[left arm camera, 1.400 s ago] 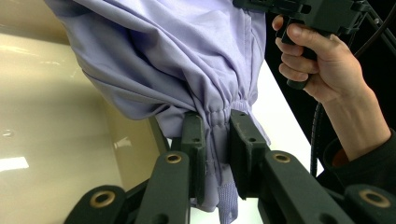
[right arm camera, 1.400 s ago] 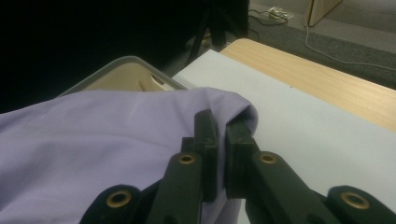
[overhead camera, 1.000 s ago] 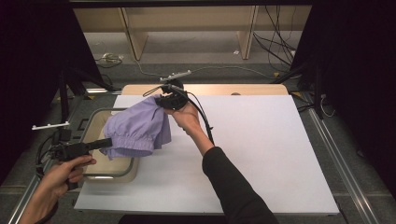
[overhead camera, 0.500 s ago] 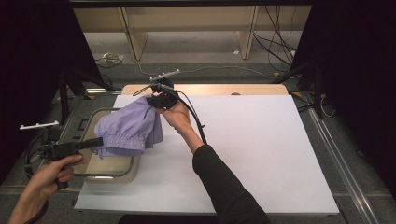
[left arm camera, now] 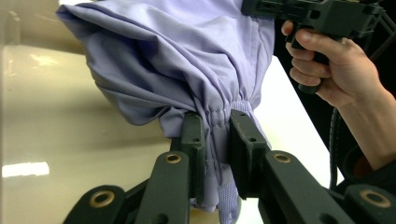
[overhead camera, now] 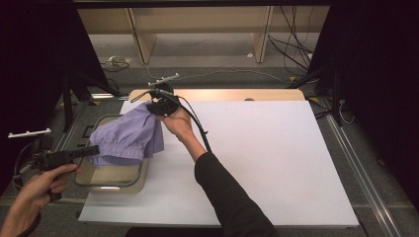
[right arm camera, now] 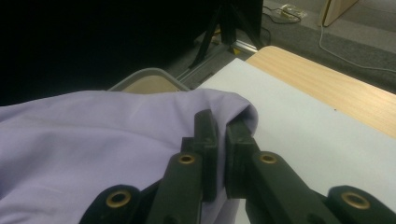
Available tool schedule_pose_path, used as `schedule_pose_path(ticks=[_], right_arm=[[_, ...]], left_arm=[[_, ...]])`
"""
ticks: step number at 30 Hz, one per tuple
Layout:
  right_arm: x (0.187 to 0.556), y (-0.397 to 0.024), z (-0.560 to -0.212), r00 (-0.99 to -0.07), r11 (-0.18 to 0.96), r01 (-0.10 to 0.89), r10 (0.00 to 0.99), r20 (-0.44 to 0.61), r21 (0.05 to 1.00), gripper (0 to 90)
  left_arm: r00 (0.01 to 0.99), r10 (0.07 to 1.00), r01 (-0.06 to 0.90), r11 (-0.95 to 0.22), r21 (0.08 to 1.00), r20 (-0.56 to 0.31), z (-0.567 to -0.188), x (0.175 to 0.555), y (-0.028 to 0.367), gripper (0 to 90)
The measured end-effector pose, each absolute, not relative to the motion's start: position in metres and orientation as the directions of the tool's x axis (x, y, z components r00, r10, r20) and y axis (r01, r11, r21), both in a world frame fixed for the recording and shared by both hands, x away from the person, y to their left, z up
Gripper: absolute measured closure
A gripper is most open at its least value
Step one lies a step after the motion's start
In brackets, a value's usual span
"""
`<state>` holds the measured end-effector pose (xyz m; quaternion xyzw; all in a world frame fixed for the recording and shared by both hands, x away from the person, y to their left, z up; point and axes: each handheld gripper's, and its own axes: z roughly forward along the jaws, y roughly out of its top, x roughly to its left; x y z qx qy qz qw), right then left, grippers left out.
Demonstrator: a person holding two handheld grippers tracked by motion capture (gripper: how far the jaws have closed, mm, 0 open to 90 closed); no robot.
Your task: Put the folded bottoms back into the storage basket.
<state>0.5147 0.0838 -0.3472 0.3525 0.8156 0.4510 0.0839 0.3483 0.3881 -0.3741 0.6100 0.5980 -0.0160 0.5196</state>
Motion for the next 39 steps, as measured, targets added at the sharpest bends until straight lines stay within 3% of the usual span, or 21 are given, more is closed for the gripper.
schedule_pose_path(ticks=[39], right_arm=[[0.514,0.119,-0.372,-0.743,0.388,0.523,0.644,0.182,0.759,85.7]], left_arm=[[0.215,0.747,0.779,0.257,0.572,-0.629,-0.394,0.351,0.414,76.4]])
